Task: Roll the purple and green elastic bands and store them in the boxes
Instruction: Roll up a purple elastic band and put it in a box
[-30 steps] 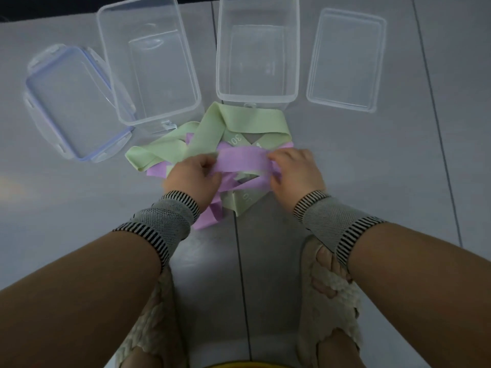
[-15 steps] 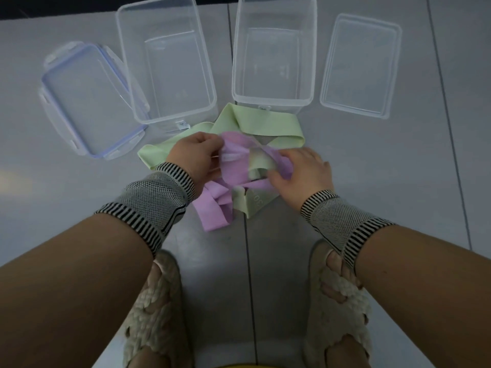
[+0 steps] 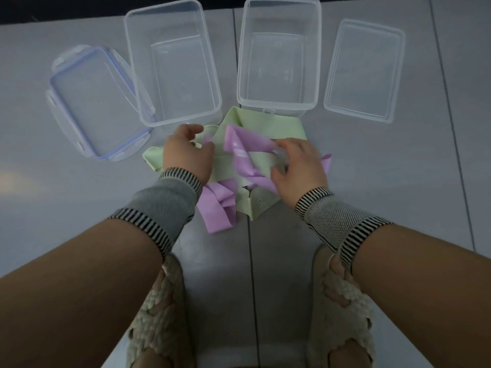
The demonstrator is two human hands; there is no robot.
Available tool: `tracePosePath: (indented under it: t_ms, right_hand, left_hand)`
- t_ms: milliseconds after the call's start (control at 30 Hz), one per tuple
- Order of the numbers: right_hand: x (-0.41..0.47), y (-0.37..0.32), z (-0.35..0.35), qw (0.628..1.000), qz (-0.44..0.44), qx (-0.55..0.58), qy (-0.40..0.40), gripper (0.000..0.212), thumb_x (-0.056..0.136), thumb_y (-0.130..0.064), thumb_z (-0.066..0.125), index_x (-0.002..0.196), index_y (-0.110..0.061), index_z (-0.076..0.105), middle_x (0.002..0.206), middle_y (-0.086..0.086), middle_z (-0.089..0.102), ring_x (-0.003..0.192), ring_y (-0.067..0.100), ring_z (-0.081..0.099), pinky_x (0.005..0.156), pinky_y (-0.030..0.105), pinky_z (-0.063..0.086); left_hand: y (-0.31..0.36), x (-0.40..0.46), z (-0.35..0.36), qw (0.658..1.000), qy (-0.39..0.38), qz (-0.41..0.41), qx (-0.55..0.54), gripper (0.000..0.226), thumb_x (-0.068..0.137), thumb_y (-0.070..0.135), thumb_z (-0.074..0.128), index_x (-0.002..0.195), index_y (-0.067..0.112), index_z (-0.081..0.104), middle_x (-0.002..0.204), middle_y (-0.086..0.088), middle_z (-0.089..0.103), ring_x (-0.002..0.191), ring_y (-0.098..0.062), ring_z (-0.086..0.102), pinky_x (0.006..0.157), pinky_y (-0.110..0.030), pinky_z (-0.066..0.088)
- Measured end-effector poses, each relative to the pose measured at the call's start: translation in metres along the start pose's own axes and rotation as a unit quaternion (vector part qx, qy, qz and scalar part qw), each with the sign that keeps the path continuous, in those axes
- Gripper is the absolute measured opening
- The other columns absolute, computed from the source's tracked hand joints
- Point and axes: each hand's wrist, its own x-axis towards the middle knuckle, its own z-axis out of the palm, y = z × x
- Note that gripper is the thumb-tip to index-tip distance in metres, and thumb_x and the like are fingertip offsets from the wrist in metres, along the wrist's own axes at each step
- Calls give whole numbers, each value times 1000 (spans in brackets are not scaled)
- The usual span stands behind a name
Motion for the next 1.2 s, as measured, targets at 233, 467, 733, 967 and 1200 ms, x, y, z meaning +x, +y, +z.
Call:
tracePosePath:
  t_ms: [233, 467, 733, 967, 1200]
  right_hand:
    - [-1, 27, -8, 994, 88, -63, 29, 35, 88, -17, 55, 123, -12, 58, 126, 11, 54, 118, 31, 41, 100, 30, 31]
    - [4, 47, -19, 965, 228, -38, 122, 48, 90, -20, 52, 136, -17, 44, 140, 11, 42, 125, 30, 37, 100, 32, 30]
    - [6, 60, -24, 939, 319, -78, 98, 47, 90, -27, 53, 136, -18, 43, 138, 12, 41, 125, 32, 37, 97, 38, 36]
    - [9, 62, -30, 933, 355, -55, 23, 27, 89, -12, 55, 113, -9, 67, 113, 16, 66, 106, 33, 60, 81, 30, 46]
    - [24, 34, -43, 702, 409, 582, 33, 7, 79, -9, 55, 75, -14, 59, 72, 4, 60, 68, 21, 59, 64, 27, 50]
  left_hand:
    - [-16, -21, 29, 954, -88, 219, 187, 23, 88, 27, 60, 109, 21, 65, 122, 4, 56, 98, -11, 52, 88, -20, 38]
    - [-13, -20, 53, 933, -136, 222, 247, 40, 85, 23, 60, 125, 21, 57, 131, 0, 46, 112, -25, 49, 97, -31, 38]
    - [-4, -22, 44, 964, -61, 160, 202, 21, 91, 23, 52, 112, 26, 57, 97, 3, 68, 86, -24, 63, 77, -33, 51]
    - [-4, -14, 36, 988, -40, 116, 97, 13, 89, 20, 52, 86, 30, 60, 78, 6, 69, 80, -21, 67, 79, -33, 53]
    - [4, -9, 21, 996, 22, 77, 47, 18, 92, 14, 45, 93, 20, 63, 88, -2, 69, 85, -22, 62, 75, -25, 44]
